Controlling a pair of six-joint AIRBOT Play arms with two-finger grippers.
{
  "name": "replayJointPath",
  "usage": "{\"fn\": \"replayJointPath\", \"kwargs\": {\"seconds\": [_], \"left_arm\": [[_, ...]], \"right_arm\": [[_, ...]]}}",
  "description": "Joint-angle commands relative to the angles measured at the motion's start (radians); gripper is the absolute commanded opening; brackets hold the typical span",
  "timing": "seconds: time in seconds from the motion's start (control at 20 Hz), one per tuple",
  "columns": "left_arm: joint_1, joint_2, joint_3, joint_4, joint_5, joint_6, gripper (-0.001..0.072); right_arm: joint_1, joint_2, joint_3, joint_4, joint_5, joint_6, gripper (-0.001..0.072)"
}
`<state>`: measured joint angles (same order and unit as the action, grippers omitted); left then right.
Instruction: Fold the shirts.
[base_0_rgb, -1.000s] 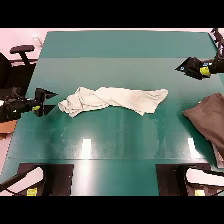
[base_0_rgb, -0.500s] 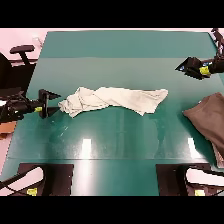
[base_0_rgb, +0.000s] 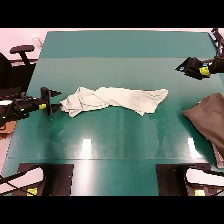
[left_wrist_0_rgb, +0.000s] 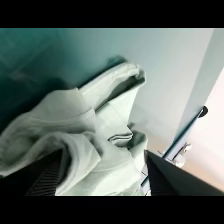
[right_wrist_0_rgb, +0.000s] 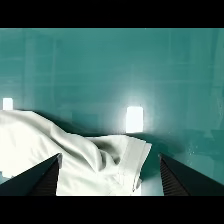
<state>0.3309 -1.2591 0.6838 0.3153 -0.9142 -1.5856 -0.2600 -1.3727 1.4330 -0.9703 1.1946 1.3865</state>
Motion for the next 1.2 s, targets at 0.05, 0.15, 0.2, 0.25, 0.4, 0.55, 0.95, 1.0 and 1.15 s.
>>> {"fn": "replayJointPath", "kwargs": {"seconds": [0.05, 0.15, 0.2, 0.25, 0.4, 0.55, 0.95, 1.0, 1.15], "left_arm": [[-0.095, -0.033, 0.0, -0.072, 0.037, 0.023, 0.0298], [-0.09, -0.033, 0.001, -0.073, 0.04, 0.034, 0.0023], [-0.083, -0.033, 0.001, -0.072, 0.035, 0.035, 0.0022], [-0.083, -0.032, 0.001, -0.076, 0.034, 0.042, 0.0022], [-0.083, -0.032, 0.003, -0.087, 0.013, 0.093, 0.0021], [-0.083, -0.032, 0.023, -0.061, 0.006, 0.177, 0.0021], [-0.083, -0.032, 0.039, -0.001, -0.029, 0.207, 0.0022], [-0.083, -0.032, 0.039, -0.001, -0.029, 0.207, 0.0022], [-0.083, -0.032, 0.039, -0.001, -0.032, 0.208, 0.0022]], "right_arm": [[0.001, -0.001, 0.001, 0.0, 0.002, 0.0, 0.0664], [0.001, -0.001, 0.001, 0.0, 0.002, 0.0, 0.0664], [0.001, -0.001, 0.001, 0.0, 0.004, 0.0, 0.0664], [0.001, -0.001, 0.001, 0.001, 0.011, 0.0, 0.0664], [0.001, -0.001, 0.0, 0.002, 0.102, 0.0, 0.0664], [0.0, 0.01, -0.122, 0.11, 0.226, -0.009, 0.0664], [-0.028, 0.143, -0.662, 0.165, -0.021, -0.152, 0.0562], [-0.027, 0.132, -0.674, 0.169, -0.01, -0.154, 0.0563], [0.045, 0.126, -0.7, 0.215, -0.014, -0.172, 0.0562]]}}
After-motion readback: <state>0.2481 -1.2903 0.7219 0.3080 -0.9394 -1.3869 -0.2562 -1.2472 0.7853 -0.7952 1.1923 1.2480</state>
